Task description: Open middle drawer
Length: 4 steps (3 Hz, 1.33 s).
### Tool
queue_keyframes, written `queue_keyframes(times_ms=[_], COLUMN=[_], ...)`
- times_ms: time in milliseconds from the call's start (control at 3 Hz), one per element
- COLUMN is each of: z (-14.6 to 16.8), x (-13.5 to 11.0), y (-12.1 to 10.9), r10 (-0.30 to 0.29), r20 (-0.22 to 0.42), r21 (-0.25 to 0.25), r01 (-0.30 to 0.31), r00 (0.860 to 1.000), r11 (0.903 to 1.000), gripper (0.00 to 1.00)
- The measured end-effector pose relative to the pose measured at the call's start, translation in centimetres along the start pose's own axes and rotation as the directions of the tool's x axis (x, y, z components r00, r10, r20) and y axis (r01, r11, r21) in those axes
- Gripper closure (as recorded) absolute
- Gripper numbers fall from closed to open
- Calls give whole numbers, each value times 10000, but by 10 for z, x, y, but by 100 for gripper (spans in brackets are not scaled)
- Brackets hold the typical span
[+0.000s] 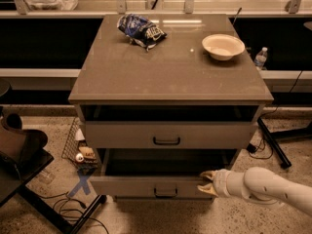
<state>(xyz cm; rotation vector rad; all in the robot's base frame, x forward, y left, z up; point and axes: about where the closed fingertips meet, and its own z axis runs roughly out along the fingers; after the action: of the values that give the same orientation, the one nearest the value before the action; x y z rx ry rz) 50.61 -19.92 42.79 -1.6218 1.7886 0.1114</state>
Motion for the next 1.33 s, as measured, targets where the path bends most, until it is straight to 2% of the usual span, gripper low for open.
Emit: queue_keyframes(times_ms=[333, 667, 1333], z=[-2, -17, -34], x=[0, 6, 7], y=[1, 16, 31], r10=[13, 196, 255], r20=[-17, -263, -525], r21=[-19, -284, -531], r01=[-13, -203, -283], r00=[10000, 9995, 9983], r11=[10000, 9994, 9982], gripper=[100, 100, 100])
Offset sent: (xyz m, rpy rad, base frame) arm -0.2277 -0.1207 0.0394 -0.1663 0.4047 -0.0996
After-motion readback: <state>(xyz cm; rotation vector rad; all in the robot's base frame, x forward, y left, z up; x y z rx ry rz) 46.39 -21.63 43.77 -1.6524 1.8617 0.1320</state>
